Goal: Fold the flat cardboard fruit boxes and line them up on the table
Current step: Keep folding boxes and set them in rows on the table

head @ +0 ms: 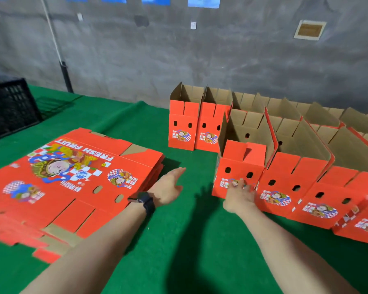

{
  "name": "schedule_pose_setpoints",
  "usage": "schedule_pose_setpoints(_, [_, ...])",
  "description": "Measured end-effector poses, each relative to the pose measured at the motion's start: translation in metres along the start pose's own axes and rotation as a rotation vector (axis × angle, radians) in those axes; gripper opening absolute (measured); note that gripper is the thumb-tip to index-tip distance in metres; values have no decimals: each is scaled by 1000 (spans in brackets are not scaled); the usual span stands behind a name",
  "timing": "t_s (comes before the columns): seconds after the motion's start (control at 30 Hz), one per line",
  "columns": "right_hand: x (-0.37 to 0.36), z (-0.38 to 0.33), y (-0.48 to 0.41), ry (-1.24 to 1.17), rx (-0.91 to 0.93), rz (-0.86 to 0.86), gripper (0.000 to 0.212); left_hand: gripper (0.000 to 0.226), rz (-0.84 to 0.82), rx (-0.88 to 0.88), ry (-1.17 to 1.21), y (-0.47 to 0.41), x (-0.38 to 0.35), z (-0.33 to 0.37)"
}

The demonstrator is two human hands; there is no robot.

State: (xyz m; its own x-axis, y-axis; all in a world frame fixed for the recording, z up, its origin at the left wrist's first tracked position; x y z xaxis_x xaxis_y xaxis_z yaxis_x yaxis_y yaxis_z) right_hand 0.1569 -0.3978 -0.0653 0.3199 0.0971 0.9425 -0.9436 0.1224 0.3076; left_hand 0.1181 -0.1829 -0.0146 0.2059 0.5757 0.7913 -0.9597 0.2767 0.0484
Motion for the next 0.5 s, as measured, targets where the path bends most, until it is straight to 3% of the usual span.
schedule_pose_setpoints(0.13, [12, -66, 36, -148, 367, 216, 57, 42, 229, 102, 124, 51, 35, -41])
schedule_pose_setpoints(0.27, [-2, -142, 76, -229, 650, 212, 58, 33, 500, 274, 338, 105, 57, -97])
schedule_pose_setpoints(0.37, [-27, -200, 100, -144, 799, 176, 76, 35, 581, 373, 376, 131, 68, -127])
schedule_pose_setpoints(0.5, [-36, -261, 112, 47, 867, 196, 101, 34, 596, 365, 352, 153, 85, -146])
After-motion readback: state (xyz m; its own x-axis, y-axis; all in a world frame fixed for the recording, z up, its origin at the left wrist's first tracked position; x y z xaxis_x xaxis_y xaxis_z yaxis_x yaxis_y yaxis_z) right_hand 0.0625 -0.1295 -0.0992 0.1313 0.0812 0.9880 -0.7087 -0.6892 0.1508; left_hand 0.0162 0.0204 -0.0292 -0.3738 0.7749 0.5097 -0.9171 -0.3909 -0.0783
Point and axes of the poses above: each hand's wrist, its own y-axis away from the middle knuckle, its own x-axis out of the back of the hand, z = x × y, the point moved 3 cm from there along -y, towards the middle knuckle, and after that the axes turned 4 degrees about -z, right-handed, at the moved point
